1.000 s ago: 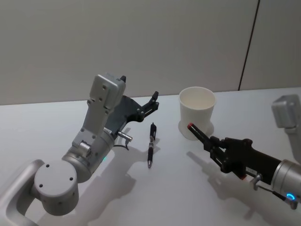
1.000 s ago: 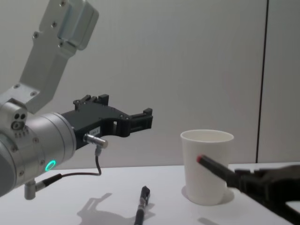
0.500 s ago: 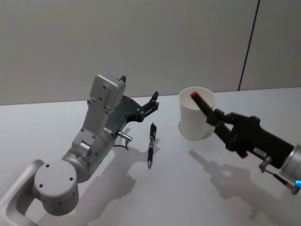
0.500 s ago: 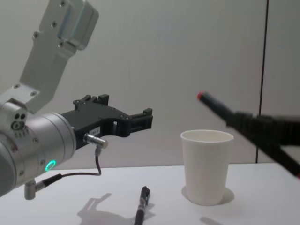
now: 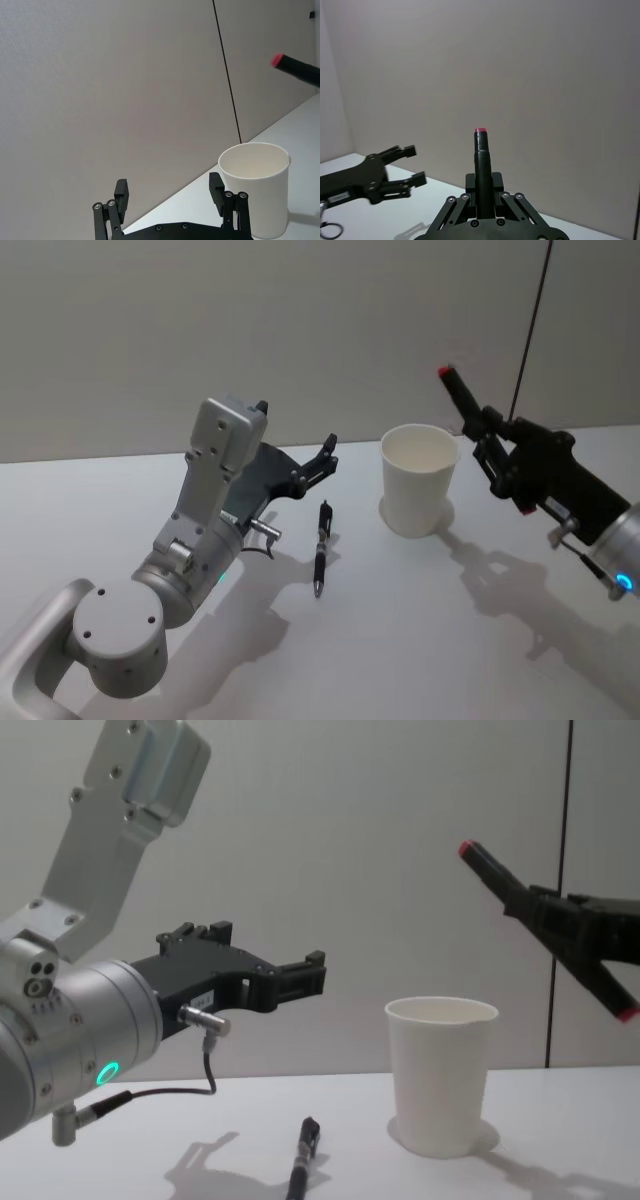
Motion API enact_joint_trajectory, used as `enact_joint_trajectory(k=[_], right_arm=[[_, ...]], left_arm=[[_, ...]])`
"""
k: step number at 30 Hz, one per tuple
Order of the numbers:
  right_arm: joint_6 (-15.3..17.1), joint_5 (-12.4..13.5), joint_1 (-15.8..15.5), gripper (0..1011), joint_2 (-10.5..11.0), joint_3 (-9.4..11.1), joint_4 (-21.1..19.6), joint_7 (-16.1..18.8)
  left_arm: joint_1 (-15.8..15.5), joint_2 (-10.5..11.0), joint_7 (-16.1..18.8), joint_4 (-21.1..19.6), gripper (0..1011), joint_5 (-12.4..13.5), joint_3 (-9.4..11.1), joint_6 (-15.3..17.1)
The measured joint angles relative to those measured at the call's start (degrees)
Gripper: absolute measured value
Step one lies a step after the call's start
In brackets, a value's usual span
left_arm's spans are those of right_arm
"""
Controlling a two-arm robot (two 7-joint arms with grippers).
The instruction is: Place the pen into the pen holder.
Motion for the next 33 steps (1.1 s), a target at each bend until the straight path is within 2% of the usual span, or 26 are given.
enact_joint_trajectory(k=[12,19,33], right_arm=[[-4.95,-4.51,6.32,179,-4.13,-1.17,8.59,-1.85],[-8.73,-6.32,10.37,179,-6.66,-1.97,14.04,-0.98],[-14.19,-8.94,16.33,179,-10.10,-3.16,22.07,0.86]], left_arm=[[0.00,0.00,0.00,0.00,1001,0.00,0.00,0.00],[0.00,0.00,0.00,0.00,1001,0.00,0.00,0.00],[0.00,0.00,0.00,0.00,1001,0.00,0.00,0.00]])
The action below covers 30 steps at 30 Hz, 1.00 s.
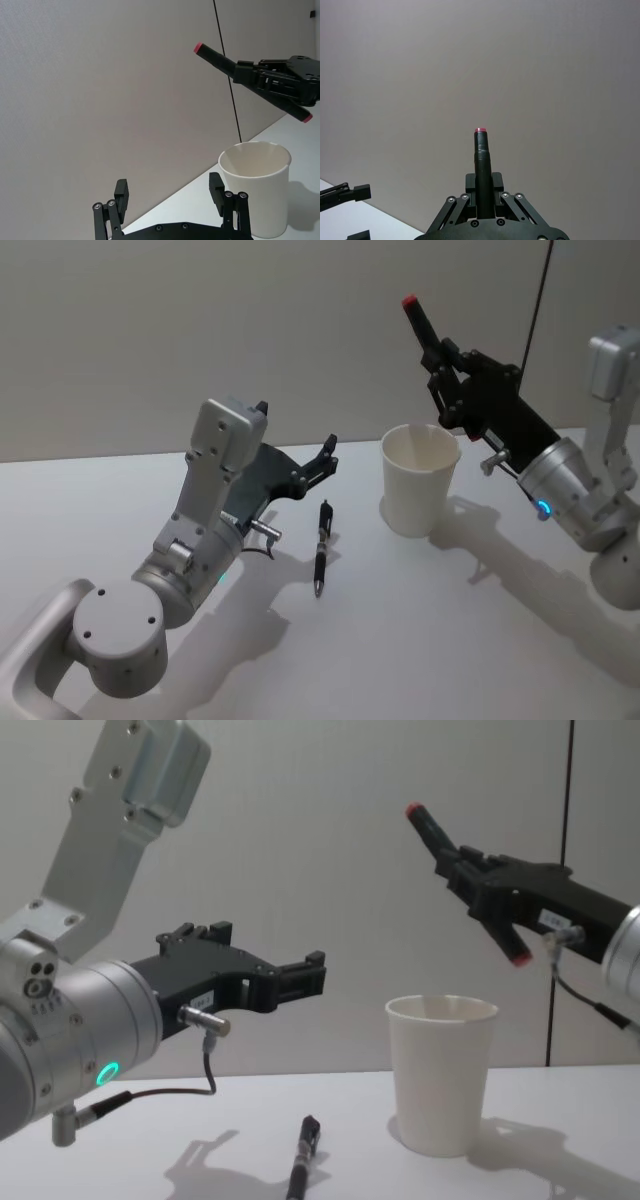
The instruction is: Place the pen into the pen holder.
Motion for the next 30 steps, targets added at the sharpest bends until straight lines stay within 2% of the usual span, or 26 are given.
enact_joint_trajectory(k=[13,30], right_arm=[[-5.14,-2.05,4.31,179,-2.56,-1.03,8.34,1.05],[-11.31,-3.38,9.24,179,-5.65,-2.56,19.32,1.84]], left_arm=[[0.00,0.00,0.00,0.00,1001,0.00,0.00,0.00],[0.00,0.00,0.00,0.00,1001,0.00,0.00,0.00]])
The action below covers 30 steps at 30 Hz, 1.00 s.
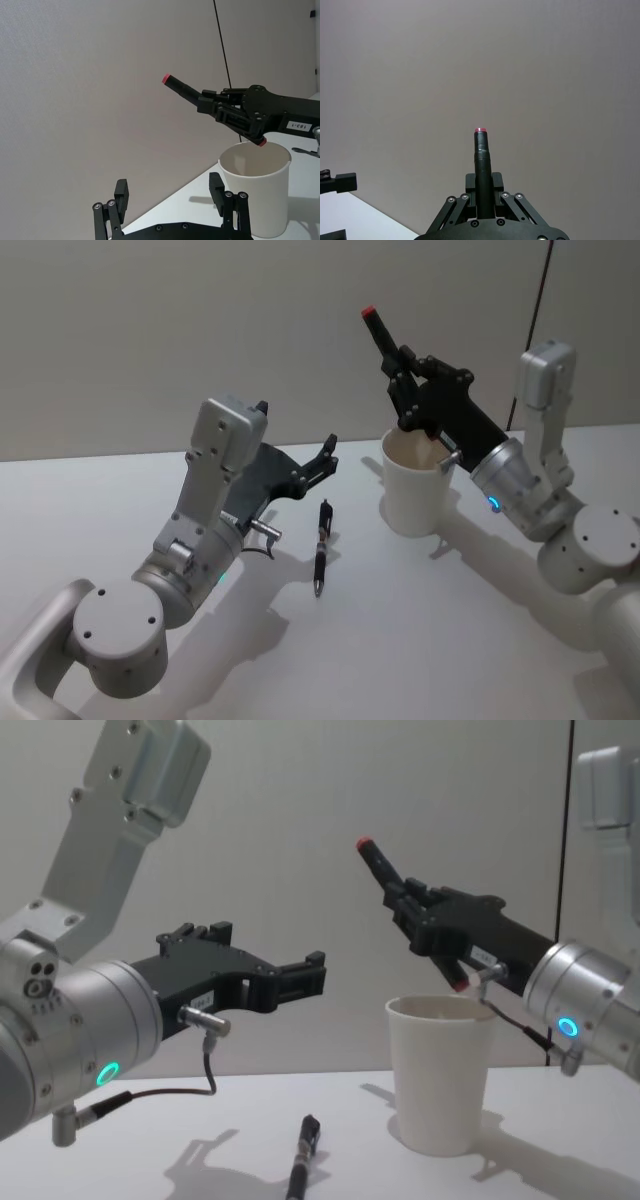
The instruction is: Place the pen into the pen holder.
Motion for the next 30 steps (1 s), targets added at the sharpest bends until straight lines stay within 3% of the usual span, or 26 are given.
enact_joint_trajectory(k=[11,30], right_arm=[[-2.37,-0.49,1.92,179,-1.32,-0.71,4.97,0.13],[-2.21,0.27,0.44,179,-1.12,-1.01,4.46,-0.56]], left_arm=[[0.00,0.00,0.00,0.00,1001,0.00,0.00,0.00],[0.00,0.00,0.00,0.00,1001,0.00,0.00,0.00]])
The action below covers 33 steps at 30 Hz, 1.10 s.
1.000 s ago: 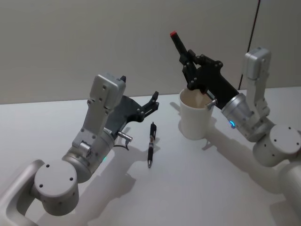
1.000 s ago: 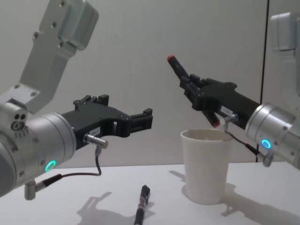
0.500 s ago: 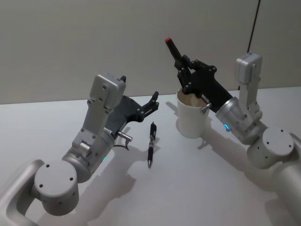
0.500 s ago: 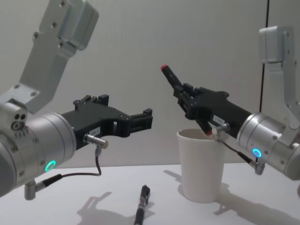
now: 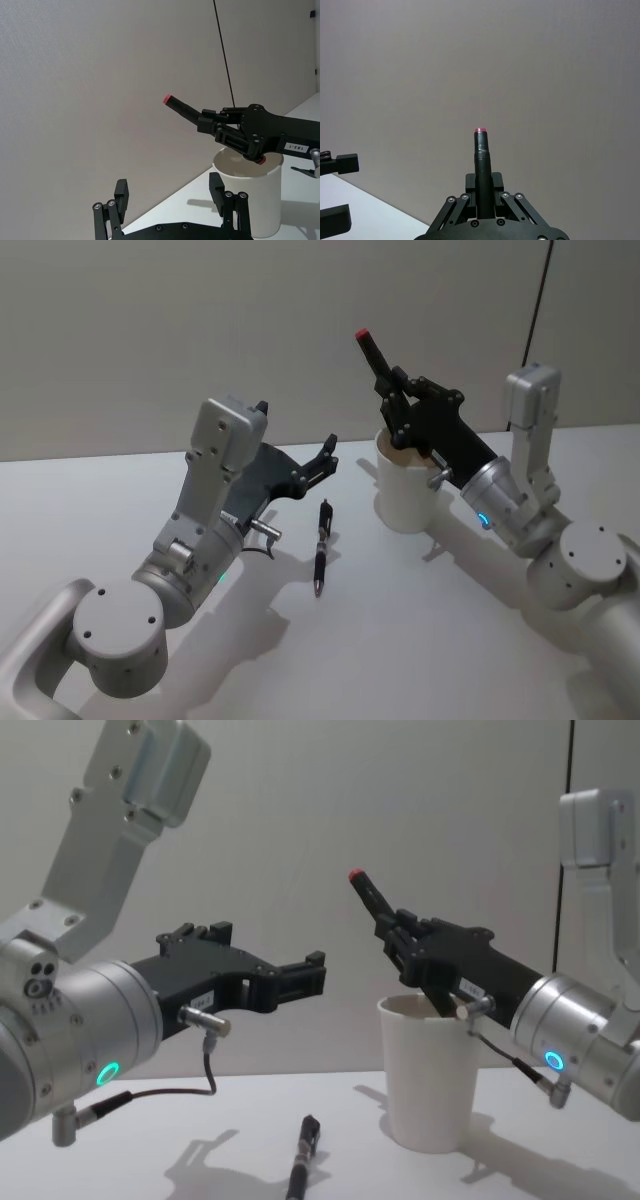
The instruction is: Place the pen into the pen holder.
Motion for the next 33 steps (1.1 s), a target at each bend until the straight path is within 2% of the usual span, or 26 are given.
enact_joint_trajectory(k=[5,6,12,14,16,19,21,24,29,30,33], right_arm=[[0.28,0.24,-0.52,245,0.18,0.03,-0.57,-0.23],[0.31,0.26,-0.57,300,0.20,0.03,-0.62,-0.25],[0.47,0.43,-0.88,464,0.32,0.07,-0.98,-0.36],[0.51,0.47,-0.97,565,0.35,0.08,-1.07,-0.40],[0.55,0.52,-1.06,605,0.38,0.09,-1.18,-0.43],[0.60,0.57,-1.13,723,0.41,0.10,-1.27,-0.47],[0.62,0.58,-1.17,743,0.42,0.10,-1.31,-0.48],[0.72,0.61,-1.24,871,0.45,0.12,-1.47,-0.50],[1.33,0.94,-1.61,952,0.66,0.28,-2.40,-0.64],[1.83,1.22,-1.92,994,0.83,0.38,-3.09,-0.80],[3.00,1.82,-2.78,1001,1.33,0.65,-4.97,-1.22]], left_arm=[[0.00,0.00,0.00,0.00,1001,0.00,0.00,0.00],[0.00,0.00,0.00,0.00,1001,0.00,0.00,0.00],[0.00,0.00,0.00,0.00,1001,0.00,0.00,0.00],[0.00,0.00,0.00,0.00,1001,0.00,0.00,0.00],[0.00,0.00,0.00,0.00,1001,0.00,0.00,0.00],[0.00,0.00,0.00,0.00,1001,0.00,0.00,0.00],[0.00,0.00,0.00,0.00,1001,0.00,0.00,0.00],[0.00,0.00,0.00,0.00,1001,0.00,0.00,0.00],[0.00,0.00,0.00,0.00,1001,0.00,0.00,0.00],[0.00,0.00,0.00,0.00,1001,0.00,0.00,0.00],[0.00,0.00,0.00,0.00,1001,0.00,0.00,0.00]])
